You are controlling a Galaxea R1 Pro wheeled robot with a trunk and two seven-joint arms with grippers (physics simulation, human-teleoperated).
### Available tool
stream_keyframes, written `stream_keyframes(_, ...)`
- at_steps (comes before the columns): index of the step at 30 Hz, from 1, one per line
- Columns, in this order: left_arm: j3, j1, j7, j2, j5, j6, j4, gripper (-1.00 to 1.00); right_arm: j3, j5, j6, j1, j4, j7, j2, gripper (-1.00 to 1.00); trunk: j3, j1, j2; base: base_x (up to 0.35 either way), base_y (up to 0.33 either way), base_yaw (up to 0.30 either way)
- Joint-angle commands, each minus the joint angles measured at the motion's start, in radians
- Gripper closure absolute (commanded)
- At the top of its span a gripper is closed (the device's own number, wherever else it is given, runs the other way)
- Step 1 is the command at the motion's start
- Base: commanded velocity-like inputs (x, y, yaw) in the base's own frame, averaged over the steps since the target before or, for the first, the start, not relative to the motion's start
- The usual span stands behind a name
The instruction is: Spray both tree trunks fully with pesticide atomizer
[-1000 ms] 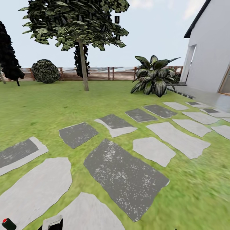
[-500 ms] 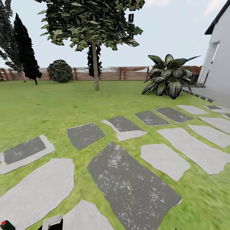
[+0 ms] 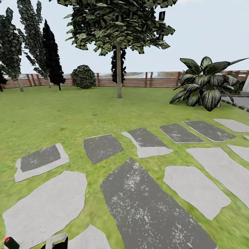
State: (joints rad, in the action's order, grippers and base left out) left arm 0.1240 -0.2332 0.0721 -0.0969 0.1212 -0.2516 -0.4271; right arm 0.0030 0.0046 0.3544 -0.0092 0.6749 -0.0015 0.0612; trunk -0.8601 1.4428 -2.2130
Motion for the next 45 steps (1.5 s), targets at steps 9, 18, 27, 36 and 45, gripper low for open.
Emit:
stream_keyframes(9,-0.001,0.000,-0.001,0.000,0.000,0.000,0.001,-1.00,0.000,0.000,0.000,0.000,0.000,0.000,0.000,-1.00,0.000,0.000,0.000,0.300,-0.167,0.278)
stream_keyframes(18,-0.001,0.000,-0.001,0.000,0.000,0.000,0.001,-1.00,0.001,0.000,0.000,0.000,0.000,0.000,0.000,-1.00,0.000,0.000,0.000,0.300,-0.166,0.278)
stream_keyframes(27,-0.001,0.000,-0.001,0.000,0.000,0.000,0.001,-1.00,0.001,0.000,0.000,0.000,0.000,0.000,0.000,-1.00,0.000,0.000,0.000,0.292,-0.164,0.278)
stream_keyframes(36,-0.001,0.000,0.000,0.000,0.000,0.000,0.000,-1.00,0.001,0.000,0.001,0.000,0.000,0.000,0.000,-1.00,0.000,0.000,0.000,0.282,-0.167,0.278)
stream_keyframes(45,-0.001,0.000,0.000,0.000,0.000,0.000,0.001,-1.00,0.000,0.000,0.000,0.000,0.000,0.000,0.000,-1.00,0.000,0.000,0.000,0.281,-0.168,0.278)
